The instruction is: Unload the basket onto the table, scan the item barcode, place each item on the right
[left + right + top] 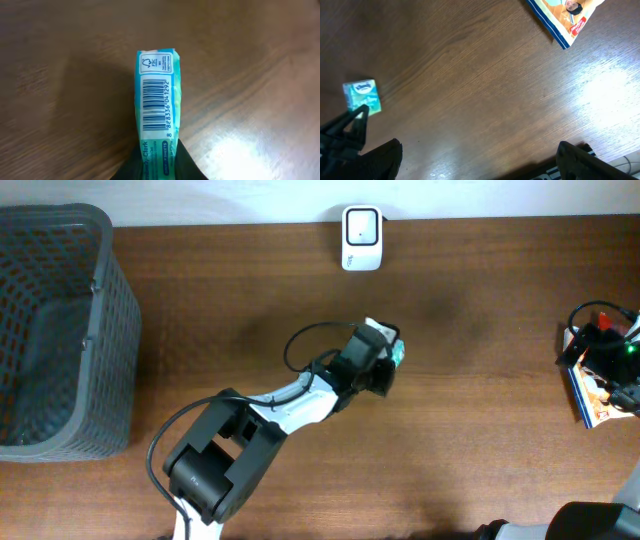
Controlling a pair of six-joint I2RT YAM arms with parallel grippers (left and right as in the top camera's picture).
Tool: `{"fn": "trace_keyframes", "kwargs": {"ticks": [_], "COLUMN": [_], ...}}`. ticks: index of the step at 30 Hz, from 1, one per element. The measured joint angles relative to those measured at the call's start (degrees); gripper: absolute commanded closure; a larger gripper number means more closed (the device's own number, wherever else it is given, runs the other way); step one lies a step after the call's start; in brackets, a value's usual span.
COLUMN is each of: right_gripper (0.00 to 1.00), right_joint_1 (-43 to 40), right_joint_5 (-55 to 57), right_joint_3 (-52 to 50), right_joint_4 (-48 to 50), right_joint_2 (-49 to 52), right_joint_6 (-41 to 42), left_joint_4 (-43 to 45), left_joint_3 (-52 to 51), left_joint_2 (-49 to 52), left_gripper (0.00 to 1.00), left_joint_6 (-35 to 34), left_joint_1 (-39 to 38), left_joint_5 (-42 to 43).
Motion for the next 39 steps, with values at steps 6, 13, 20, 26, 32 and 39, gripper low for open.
{"fn": "trace_keyframes", "kwargs": {"ticks": [6, 13, 20, 26, 32, 39], "right_gripper": [0.02, 0.02, 0.02, 0.02, 0.01, 0.02], "right_joint_1": [0.0, 0.0, 0.0, 0.0, 0.0, 0.0], "right_joint_5": [0.0, 0.0, -0.02, -0.17, -0.17, -0.17], "right_joint_3": [0.0, 0.0, 0.0, 0.0, 0.0, 0.0], "right_joint_4": [-0.02, 0.0, -0.02, 0.0, 0.0, 0.0], "right_joint_2": [0.0, 0.0, 0.0, 0.0, 0.0, 0.0], "right_joint_6": [-0.02, -0.02, -0.04, -0.02, 0.0, -0.02], "left_joint_4": [0.11, -0.24, -9.44, -24.85, -46.21, -50.99], "left_joint_3": [0.09, 0.59, 1.2, 3.74, 11.74, 16.17], "left_joint_2": [0.0, -0.52, -13.66, -19.61, -19.58, -19.61], "left_gripper": [0.01, 0.01, 0.01, 0.01, 0.01, 0.01], "left_joint_6": [-12.35, -12.59, -3.06, 6.25, 11.3, 12.48], "left_joint_1": [6.14, 12.66, 13.92, 13.88, 14.91, 18.49], "left_joint_5": [1.2, 6.43, -0.33, -3.13, -4.37, -7.13]}}
